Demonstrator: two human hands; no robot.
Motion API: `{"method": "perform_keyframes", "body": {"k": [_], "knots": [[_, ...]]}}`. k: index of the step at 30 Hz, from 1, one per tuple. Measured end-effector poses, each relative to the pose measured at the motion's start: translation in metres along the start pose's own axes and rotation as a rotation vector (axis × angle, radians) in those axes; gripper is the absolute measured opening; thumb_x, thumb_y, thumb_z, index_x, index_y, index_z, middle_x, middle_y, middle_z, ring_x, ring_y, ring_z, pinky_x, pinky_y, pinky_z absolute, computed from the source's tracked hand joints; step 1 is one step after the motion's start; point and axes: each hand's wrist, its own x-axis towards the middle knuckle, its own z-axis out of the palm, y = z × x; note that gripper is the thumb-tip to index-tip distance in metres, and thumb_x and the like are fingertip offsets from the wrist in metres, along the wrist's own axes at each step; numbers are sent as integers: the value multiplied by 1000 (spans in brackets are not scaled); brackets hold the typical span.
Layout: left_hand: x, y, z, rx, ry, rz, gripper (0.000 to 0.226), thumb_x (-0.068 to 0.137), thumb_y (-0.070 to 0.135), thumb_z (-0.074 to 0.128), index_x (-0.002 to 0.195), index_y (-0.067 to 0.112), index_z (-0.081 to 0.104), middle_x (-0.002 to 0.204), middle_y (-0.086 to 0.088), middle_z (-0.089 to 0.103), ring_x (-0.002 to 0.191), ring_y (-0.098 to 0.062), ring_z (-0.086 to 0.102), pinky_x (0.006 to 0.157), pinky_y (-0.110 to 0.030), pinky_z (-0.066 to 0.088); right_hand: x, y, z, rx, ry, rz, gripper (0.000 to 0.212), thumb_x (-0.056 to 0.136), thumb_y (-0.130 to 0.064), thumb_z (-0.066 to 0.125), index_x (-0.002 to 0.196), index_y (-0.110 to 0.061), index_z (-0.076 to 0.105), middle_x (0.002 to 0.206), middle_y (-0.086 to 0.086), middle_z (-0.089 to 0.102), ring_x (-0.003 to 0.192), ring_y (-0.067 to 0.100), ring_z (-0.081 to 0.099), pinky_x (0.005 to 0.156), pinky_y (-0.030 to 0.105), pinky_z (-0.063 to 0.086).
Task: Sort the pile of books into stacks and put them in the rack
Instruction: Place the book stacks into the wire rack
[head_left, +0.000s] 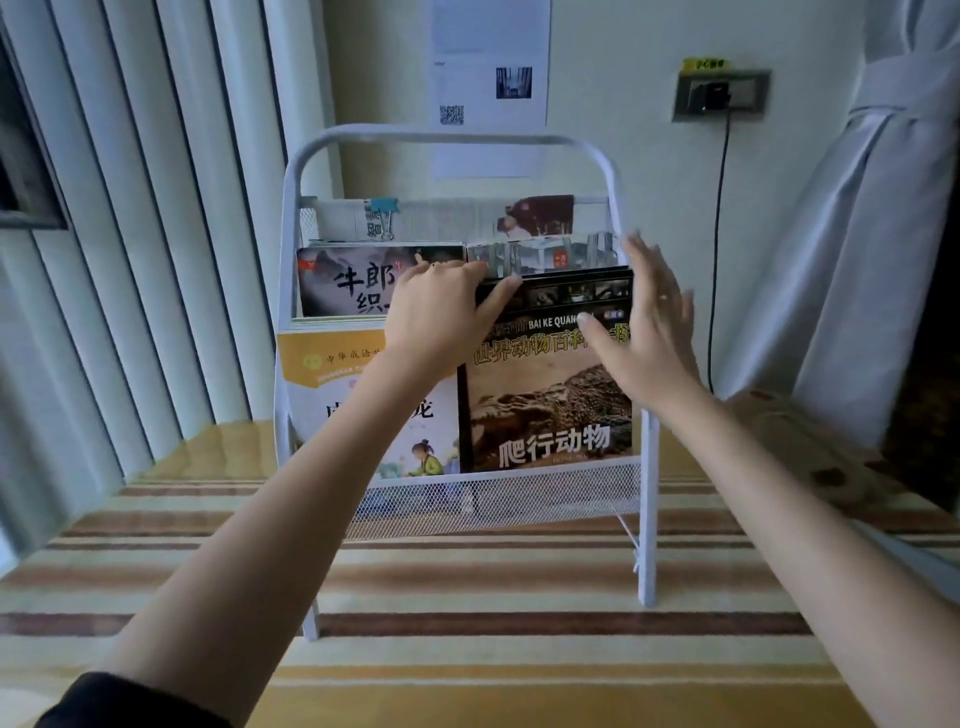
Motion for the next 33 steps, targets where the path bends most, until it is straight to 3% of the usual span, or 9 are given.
{"method": "perform_keyframes", "body": {"k": [4,10,13,15,17,20,24,29,33], "knots": [[-2,-4,1,13,81,62,59,93,61,33,82,13,67,72,0,65,66,-20,61,71,-29,39,18,-23,10,-327,-11,-177,50,98,-49,25,136,-21,42,139,0,51,133,20,39,110,49,17],[-15,-4,-7,255,164,29,63,96,55,23,139,13,43,136,-5,54,132,-24,40,113,-50,14,2,-4,16,-288,22,48,56,99,-46,33,146,-17,27,154,0,27,142,19,23,113,52,11],[-64,-27,-14,170,469,-98,47,95,46,36,129,15,47,129,-12,53,121,-26,39,103,-44,24,-40,17,10,-197,184,341,52,93,-48,46,126,-7,43,128,15,49,113,30,51,82,39,46],[-101,-52,-14,151,439,-281,47,92,48,35,121,12,41,123,-19,48,112,-28,36,94,-43,27,-59,28,18,-156,108,360,46,91,-54,42,95,-8,49,82,8,56,68,21,53,52,24,34],[-128,-73,-11,62,325,-521,51,92,49,33,121,8,40,121,-23,46,110,-34,40,89,-46,32,-64,29,25,-155,63,372,51,93,-57,33,73,-12,44,54,-2,39,44,14,36,44,20,22],[-146,-86,-1,-147,222,-748,51,97,47,24,111,3,47,109,-27,56,99,-42,52,77,-44,37,-63,21,31,-97,157,456,56,95,-56,32,58,-13,36,48,-1,31,40,14,28,44,20,20],[-148,-89,10,-177,267,-675,56,96,44,13,92,1,49,81,-30,59,74,-44,56,60,-38,31,-64,17,29,-66,195,486,56,96,-53,34,56,-13,34,47,-1,30,40,16,28,45,21,20],[-146,-90,13,-155,318,-714,55,98,34,13,85,-3,53,77,-32,59,72,-46,57,60,-37,31,-78,18,22,-70,228,456,56,97,-51,35,57,-12,35,46,0,31,39,17,30,46,21,19],[-147,-92,15,-178,309,-716,55,98,33,10,76,-1,49,66,-24,52,65,-41,54,56,-35,31,-73,2,16,-150,288,478,36,96,-43,43,90,-8,48,64,2,50,56,26,52,51,29,37]]}}
